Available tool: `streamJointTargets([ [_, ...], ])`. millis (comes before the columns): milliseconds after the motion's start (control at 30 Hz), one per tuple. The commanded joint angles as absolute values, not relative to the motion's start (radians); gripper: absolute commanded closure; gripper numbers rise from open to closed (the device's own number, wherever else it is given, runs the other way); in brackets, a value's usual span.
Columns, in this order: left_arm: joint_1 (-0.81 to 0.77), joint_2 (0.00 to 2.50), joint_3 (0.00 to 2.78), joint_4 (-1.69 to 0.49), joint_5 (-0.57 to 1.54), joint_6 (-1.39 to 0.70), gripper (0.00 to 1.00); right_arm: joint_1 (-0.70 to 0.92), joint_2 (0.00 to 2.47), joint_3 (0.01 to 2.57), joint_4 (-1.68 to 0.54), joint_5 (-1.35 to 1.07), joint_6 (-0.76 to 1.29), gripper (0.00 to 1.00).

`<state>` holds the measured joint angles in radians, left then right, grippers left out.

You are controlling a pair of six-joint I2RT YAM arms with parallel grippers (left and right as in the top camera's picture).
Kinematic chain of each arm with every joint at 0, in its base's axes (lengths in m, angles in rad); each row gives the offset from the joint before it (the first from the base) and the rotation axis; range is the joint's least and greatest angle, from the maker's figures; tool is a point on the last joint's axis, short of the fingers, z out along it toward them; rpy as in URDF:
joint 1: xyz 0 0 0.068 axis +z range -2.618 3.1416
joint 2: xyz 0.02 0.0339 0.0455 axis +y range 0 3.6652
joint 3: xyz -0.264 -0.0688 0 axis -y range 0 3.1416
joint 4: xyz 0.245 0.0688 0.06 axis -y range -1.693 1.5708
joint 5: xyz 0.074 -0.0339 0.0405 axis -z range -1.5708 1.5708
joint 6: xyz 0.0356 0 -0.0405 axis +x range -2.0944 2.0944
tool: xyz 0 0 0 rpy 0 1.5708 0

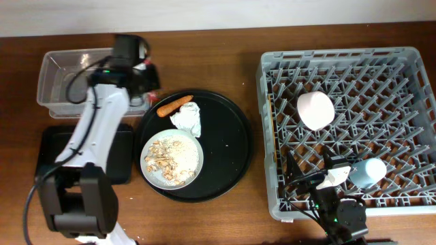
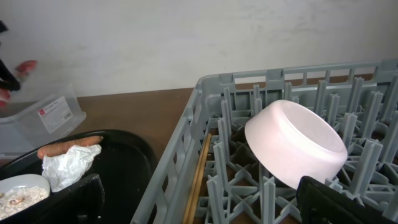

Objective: Sort waste into correct bins and load items into the dishwasher rack
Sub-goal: 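Drop the red wrapper into the clear plastic bin with the left gripper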

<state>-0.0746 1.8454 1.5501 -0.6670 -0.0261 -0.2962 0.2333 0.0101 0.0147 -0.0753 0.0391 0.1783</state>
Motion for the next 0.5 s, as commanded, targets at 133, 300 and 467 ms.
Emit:
streamJointTargets([
  [133, 0.044, 1.923, 1.573, -0.475, -0.049, -0.298, 0.68, 0.229, 0.004, 0.006, -0.077, 0.037, 0.172, 0.02],
  [300, 0.042, 1.901, 1.667, -0.624, -0.039, -0.26, 0.17, 0.229, 0.004, 0.006, -0.077, 0.037, 0.172, 0.02],
  [467, -0.023, 1.901, 1.671, -0.988, 0.119, -0.253, 0.43, 0.229, 0.004, 0.006, -0.077, 0.037, 0.172, 0.02],
])
